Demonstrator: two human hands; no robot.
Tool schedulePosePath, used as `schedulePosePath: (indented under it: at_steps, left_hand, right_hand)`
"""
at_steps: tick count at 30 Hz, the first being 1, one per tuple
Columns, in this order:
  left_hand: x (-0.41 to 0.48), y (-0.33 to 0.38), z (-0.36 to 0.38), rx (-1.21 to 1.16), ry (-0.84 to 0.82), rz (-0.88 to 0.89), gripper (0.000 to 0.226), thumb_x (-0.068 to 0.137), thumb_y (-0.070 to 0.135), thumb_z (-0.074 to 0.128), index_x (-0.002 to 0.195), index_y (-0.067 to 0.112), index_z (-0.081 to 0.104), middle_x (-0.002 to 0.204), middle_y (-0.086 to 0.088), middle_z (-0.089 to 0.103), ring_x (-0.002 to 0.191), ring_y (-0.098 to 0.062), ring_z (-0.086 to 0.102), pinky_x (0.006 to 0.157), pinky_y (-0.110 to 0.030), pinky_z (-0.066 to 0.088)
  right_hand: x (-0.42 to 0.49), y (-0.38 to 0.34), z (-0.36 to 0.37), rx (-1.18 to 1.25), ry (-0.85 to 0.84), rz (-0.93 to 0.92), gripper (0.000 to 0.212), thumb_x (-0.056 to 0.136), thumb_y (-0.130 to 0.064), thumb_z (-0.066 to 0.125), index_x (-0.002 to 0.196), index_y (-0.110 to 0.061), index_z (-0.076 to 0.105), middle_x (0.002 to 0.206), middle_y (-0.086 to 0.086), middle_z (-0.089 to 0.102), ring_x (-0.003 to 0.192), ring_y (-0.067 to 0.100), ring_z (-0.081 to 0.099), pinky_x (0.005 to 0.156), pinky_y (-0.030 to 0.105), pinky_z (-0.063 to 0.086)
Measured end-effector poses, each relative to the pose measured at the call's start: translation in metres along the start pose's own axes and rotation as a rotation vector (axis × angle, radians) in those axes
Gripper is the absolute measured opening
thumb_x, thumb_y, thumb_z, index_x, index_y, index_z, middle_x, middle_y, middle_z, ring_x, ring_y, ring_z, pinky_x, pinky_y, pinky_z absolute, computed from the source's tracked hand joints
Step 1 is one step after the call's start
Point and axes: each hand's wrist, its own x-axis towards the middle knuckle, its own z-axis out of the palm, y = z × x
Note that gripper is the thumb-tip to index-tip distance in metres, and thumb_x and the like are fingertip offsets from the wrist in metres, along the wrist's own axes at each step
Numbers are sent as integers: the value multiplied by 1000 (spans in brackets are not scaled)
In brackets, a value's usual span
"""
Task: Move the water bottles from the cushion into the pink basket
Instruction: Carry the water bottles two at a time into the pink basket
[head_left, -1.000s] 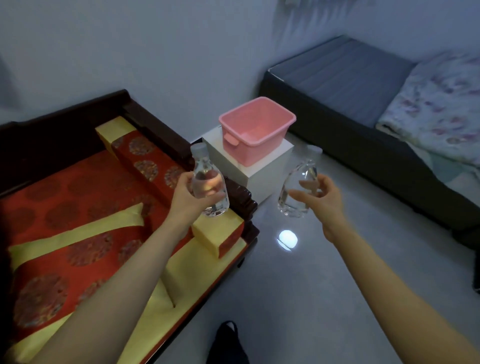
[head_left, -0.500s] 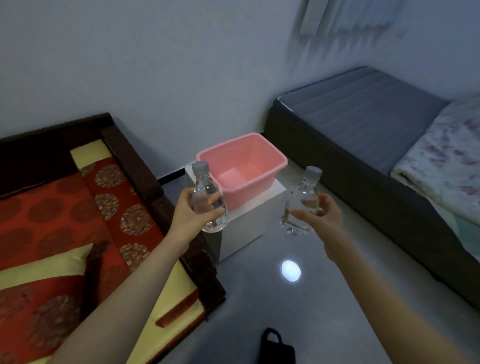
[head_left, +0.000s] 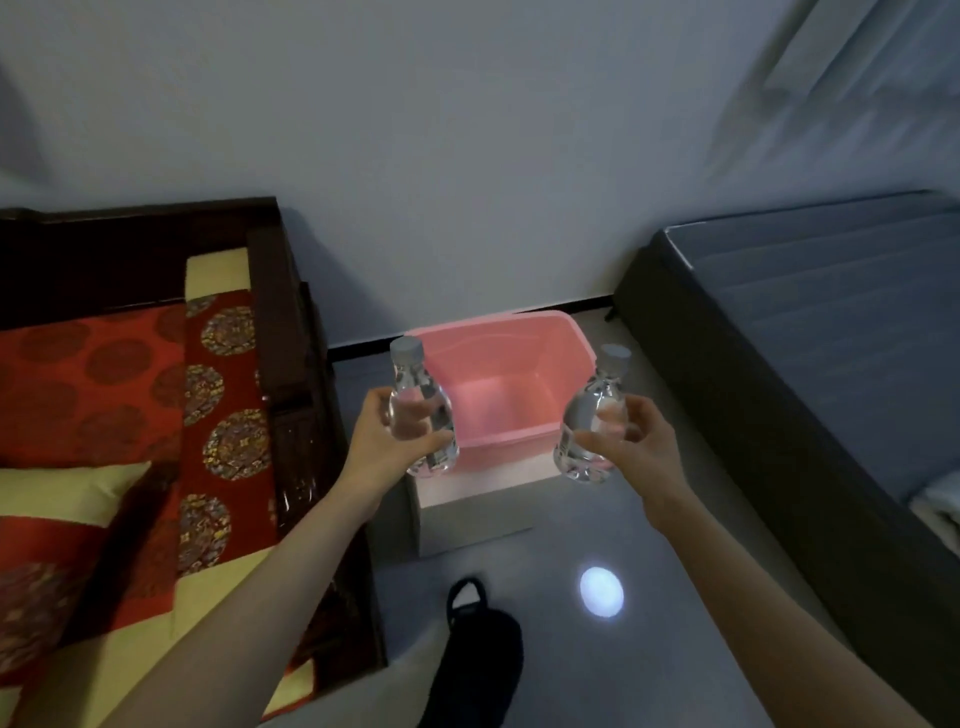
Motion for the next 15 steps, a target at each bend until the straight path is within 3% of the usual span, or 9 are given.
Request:
schedulePosePath:
  at_steps: [5,9,12,15]
  left_hand:
    - [85,-6,39,5,21,-50,79,53,16,92,118,16,47,118,-9,61,105,-25,62,90,-41,52]
    - [135,-16,75,13,56,-96,75,56,15,91,115,22,45,113,-6,62,102,-22,63,88,-38,53]
    - [165,-33,99,38,53,-132,72,58,21,91,112,25,44,108,1,62,98,-16,63,78,-27,51]
    - [191,-55,126,50,65,-156,72,60,27,89,113,27,40,109,4,60,99,-14,60,82,-29,49]
  right_hand:
    - [100,2,6,-32,-43,-5,51,60,-10,88,93,-36,61,93,-8,67,86,13,65,68,26,52]
    - [174,10,11,-60,-54,42,55,60,-12,88,100,-34,57,98,-7,67,81,3,66,60,16,51]
    - [218,33,27,-47,-61,88,57,62,-8,86,109,-24,58,98,-4,67,73,-3,64,55,9,48]
    - [257,64,49,-95,-71,114,51,63,-17,85,102,-33,56,98,-9,67,75,-6,64,62,16,50]
